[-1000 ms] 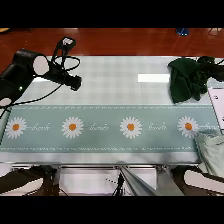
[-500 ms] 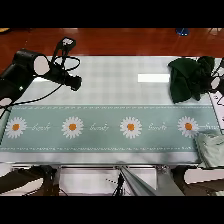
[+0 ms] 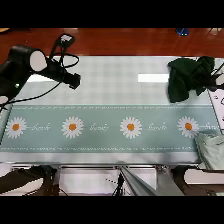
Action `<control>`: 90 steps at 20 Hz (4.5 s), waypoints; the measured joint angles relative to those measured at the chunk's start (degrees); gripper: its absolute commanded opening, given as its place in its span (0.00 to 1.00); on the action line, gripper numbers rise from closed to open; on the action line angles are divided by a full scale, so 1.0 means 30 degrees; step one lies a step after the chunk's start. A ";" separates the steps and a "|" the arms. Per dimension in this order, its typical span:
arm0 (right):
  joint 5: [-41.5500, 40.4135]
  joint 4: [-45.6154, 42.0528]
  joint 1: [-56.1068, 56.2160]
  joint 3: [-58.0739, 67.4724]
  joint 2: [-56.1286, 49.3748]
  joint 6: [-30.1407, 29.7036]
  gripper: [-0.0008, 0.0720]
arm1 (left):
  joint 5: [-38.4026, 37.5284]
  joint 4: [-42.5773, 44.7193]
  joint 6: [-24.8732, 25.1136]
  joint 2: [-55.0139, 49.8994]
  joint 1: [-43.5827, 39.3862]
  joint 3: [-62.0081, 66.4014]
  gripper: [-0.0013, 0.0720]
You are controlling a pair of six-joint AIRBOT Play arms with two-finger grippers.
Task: Fold the shirts.
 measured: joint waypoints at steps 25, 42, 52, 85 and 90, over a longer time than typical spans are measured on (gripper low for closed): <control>0.9151 0.9544 1.2313 -0.0015 1.4739 -0.6513 0.04 | -0.9063 -0.2157 -0.0656 0.6149 -0.1807 0.9857 0.98; 1.3391 -0.2637 0.7337 -0.0197 1.0746 -0.7089 0.74 | -0.3075 -0.6513 -0.0714 0.6069 -0.1807 -0.7825 0.99; 1.3559 0.3264 -0.3519 -0.4422 1.1402 -0.9136 0.76 | 0.3665 -1.5569 0.2302 0.0882 -0.1770 -1.1846 0.98; 1.5693 0.6251 -0.0707 -0.9595 0.3621 -1.3384 0.07 | 0.2550 -2.0524 0.6681 -0.1304 0.1370 -1.0856 0.05; 1.5548 0.5807 0.0379 -0.8969 0.3825 -1.2998 0.05 | 0.2047 -2.0502 0.7133 -0.0838 0.1428 -0.9668 0.05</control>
